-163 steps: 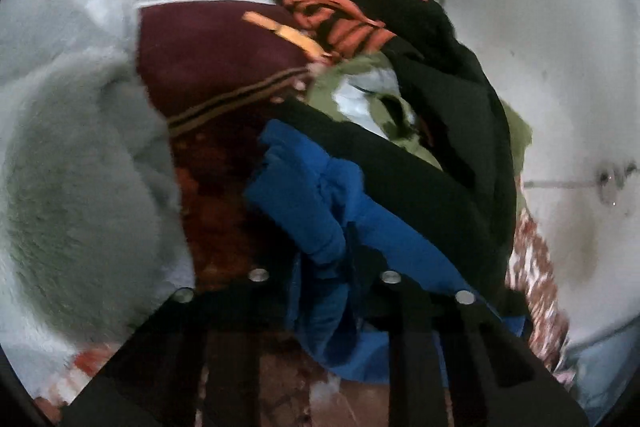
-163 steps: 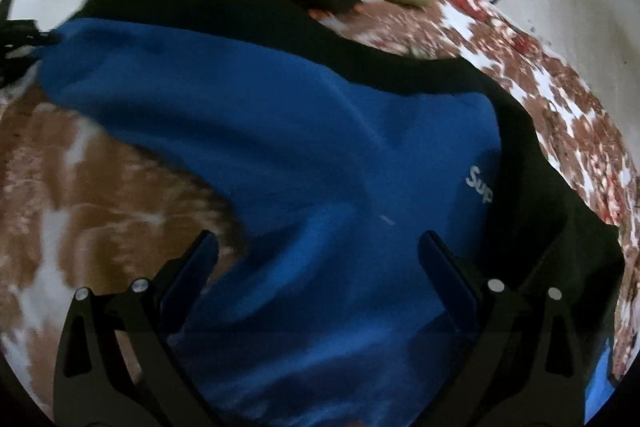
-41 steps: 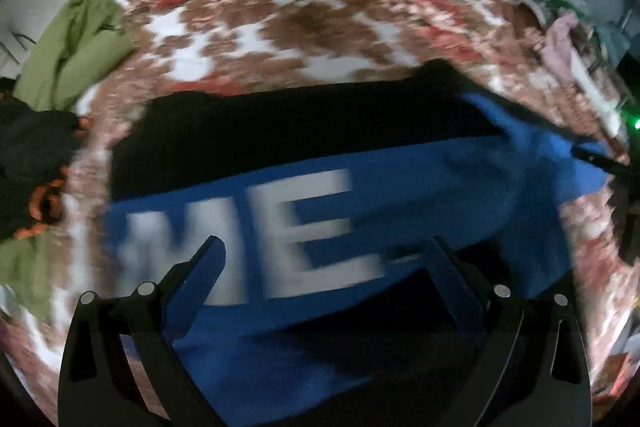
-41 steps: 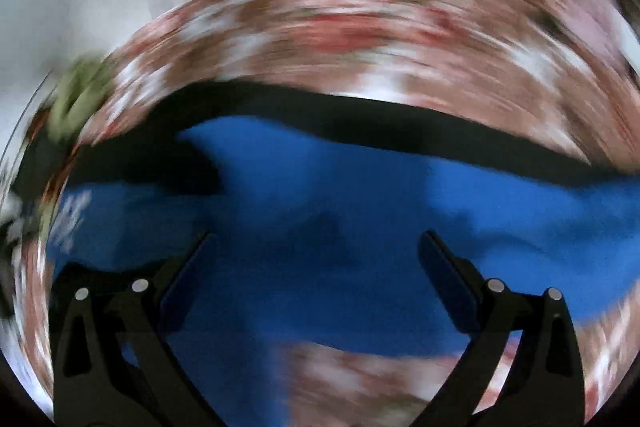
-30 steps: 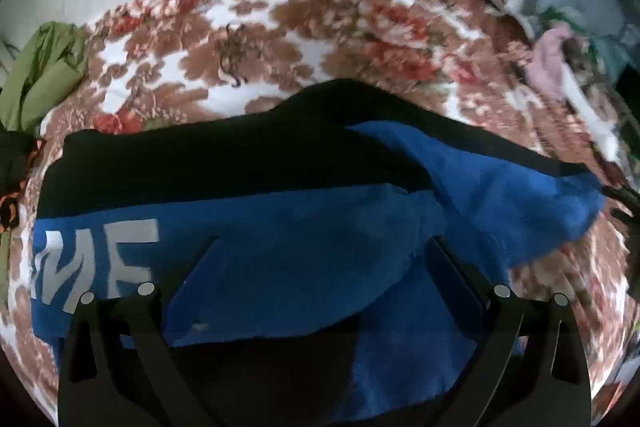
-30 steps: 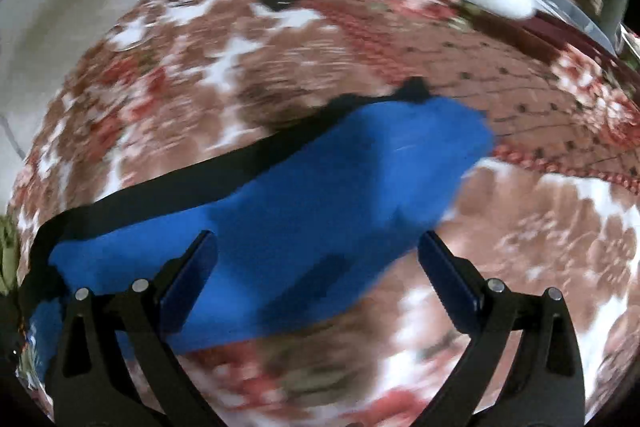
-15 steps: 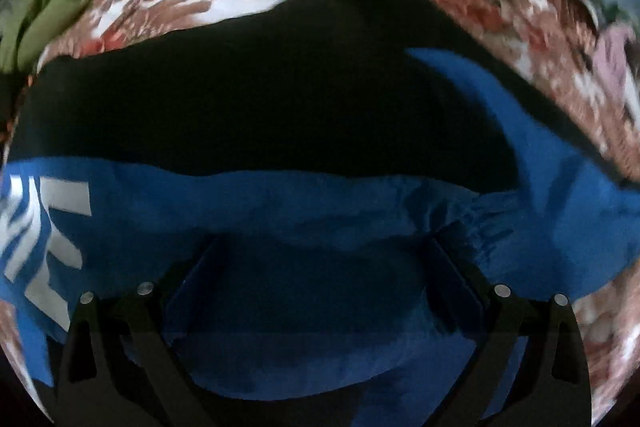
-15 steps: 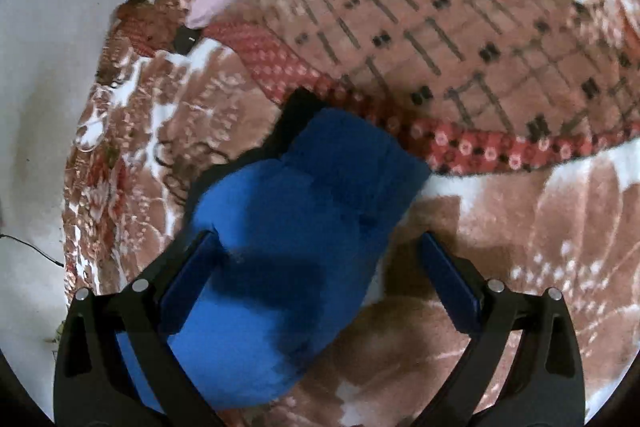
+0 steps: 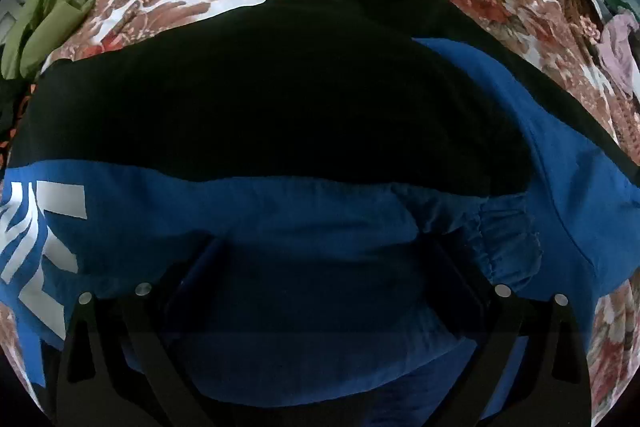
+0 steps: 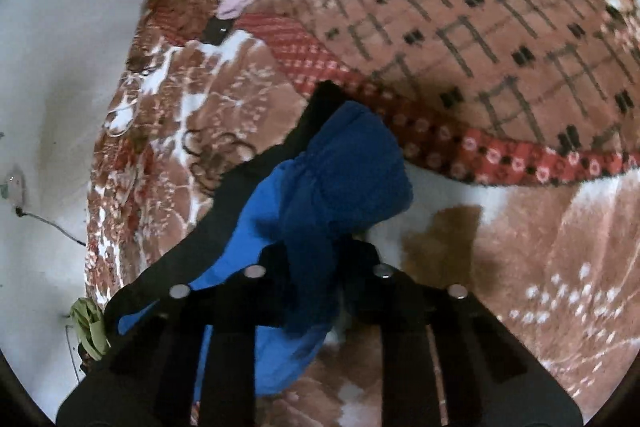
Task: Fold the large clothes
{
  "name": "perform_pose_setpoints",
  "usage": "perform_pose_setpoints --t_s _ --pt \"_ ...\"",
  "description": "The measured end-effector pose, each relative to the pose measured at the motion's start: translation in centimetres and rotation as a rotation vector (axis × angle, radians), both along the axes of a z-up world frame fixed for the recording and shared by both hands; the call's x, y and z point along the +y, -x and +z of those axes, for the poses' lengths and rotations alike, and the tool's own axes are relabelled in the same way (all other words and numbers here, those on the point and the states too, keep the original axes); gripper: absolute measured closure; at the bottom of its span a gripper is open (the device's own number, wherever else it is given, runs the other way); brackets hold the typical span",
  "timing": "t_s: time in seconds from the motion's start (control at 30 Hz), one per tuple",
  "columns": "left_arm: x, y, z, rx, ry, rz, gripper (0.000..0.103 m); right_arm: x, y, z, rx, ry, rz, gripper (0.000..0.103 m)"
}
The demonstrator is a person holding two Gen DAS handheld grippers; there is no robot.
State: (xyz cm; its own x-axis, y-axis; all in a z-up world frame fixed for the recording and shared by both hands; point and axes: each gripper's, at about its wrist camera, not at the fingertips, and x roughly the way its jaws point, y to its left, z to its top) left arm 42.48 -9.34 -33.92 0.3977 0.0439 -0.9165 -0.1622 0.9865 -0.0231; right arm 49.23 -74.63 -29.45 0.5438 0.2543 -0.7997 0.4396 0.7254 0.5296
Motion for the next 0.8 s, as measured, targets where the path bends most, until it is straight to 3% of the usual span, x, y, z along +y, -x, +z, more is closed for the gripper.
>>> perform_pose_setpoints --t_s 0.13,0.37,0.5,0.63,0.8 --pt "0.2 0.2 0.0 -0.017 0.011 -0.008 0.005 0.7 0.4 2.1 -0.045 -0.001 -0.007 0.089" --pt "0.3 0.2 -0.5 -0.023 0.029 -0.043 0.005 6.6 1.2 11.3 -0.269 -0.033 0.099 0.089" --pt "0.0 -0.1 -0.4 0.006 0.003 -0.081 0.005 14.2 0.9 16.8 -0.398 -0.072 0.26 0.091" --pt "0.1 0.1 0.9 0.018 0.014 -0.123 0.005 22.7 0.4 20.1 -0.44 -0.074 0.421 0.093" --pt "2.9 3.0 5.8 -0.106 0.078 -0.159 0.005 33.3 -0.1 21.2 -0.437 -0.161 0.549 0.093"
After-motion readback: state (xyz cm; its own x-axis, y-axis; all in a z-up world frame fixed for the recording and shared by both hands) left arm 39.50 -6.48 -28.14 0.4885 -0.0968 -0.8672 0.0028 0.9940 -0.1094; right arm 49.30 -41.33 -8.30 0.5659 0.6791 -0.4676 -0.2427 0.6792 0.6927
